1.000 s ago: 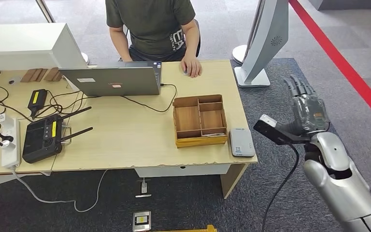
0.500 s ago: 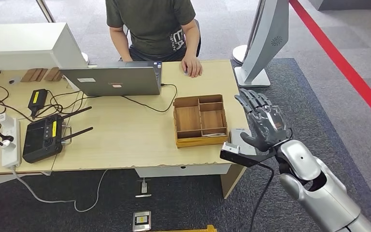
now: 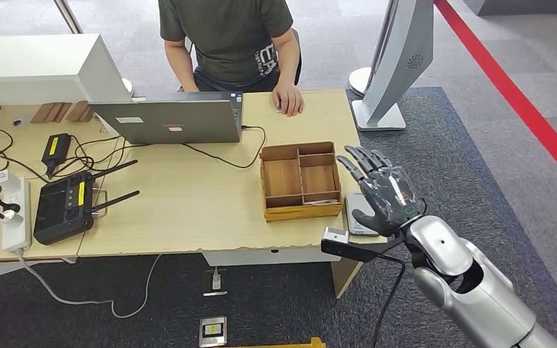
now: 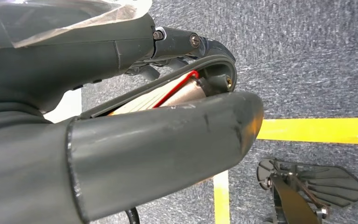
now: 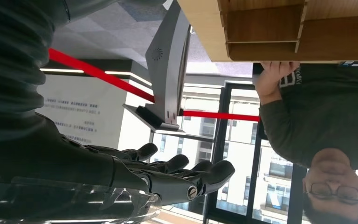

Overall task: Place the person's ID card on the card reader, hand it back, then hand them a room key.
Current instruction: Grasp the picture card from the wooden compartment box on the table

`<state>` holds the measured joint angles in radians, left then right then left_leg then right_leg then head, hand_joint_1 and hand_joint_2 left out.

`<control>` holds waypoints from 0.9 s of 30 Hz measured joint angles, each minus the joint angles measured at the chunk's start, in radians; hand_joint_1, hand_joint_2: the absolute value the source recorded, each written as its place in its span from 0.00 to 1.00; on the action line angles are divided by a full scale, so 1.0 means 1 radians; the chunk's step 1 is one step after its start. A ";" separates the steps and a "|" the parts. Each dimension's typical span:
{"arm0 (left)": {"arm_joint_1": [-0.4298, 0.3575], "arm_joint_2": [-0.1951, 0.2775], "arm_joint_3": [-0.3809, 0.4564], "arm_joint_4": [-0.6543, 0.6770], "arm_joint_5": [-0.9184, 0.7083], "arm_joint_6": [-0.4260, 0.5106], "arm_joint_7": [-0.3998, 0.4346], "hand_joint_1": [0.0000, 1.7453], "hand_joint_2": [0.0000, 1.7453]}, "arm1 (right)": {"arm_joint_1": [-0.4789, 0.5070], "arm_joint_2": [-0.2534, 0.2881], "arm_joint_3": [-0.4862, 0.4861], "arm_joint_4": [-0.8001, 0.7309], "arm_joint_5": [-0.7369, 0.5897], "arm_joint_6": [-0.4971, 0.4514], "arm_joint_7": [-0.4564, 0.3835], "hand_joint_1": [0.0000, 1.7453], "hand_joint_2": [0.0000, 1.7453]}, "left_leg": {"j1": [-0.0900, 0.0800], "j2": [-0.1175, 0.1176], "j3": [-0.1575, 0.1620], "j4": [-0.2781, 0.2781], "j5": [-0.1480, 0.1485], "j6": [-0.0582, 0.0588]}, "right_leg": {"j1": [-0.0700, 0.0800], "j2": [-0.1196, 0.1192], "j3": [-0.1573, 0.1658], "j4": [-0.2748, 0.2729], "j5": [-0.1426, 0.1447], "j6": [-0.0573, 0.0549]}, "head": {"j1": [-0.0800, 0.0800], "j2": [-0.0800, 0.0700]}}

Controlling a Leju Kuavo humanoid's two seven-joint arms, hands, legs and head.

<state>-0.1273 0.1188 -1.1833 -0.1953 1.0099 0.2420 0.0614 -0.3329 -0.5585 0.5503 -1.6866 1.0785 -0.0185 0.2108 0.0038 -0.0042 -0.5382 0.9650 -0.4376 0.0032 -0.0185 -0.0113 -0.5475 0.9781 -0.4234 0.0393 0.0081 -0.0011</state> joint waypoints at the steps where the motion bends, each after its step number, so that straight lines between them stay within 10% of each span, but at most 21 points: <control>1: 0.000 0.000 0.000 0.000 -0.001 -0.001 -0.003 0.00 0.00 | 0.000 0.001 0.004 0.001 0.001 0.002 0.000 0.00 1.00 | 0.000 0.000 0.000 0.000 0.000 0.000 | 0.000 0.000 0.000 0.000 0.000 0.000 | 0.000 0.000; 12: -0.001 -0.003 0.000 0.000 0.003 0.006 0.005 0.00 0.00 | -0.052 0.080 0.054 0.139 -0.147 -0.129 0.180 0.00 1.00 | 0.000 0.000 0.000 0.000 0.000 0.000 | 0.000 0.000 0.000 0.000 0.000 0.000 | 0.000 0.000; 27: -0.001 -0.008 0.000 -0.001 0.007 0.008 0.021 0.00 0.00 | -0.051 0.176 0.071 0.209 -0.224 -0.199 0.214 0.00 1.00 | 0.000 0.000 0.000 0.000 0.000 -0.001 | 0.001 0.000 -0.001 0.000 -0.001 -0.001 | 0.000 0.000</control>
<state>-0.1279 0.1105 -1.1837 -0.1961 1.0173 0.2501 0.0829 -0.3842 -0.3821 0.6213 -1.4775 0.8542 -0.2176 0.4246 0.0040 -0.0041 -0.5384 0.9650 -0.4379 0.0023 -0.0175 -0.0113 -0.5481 0.9782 -0.4240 0.0383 0.0082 -0.0011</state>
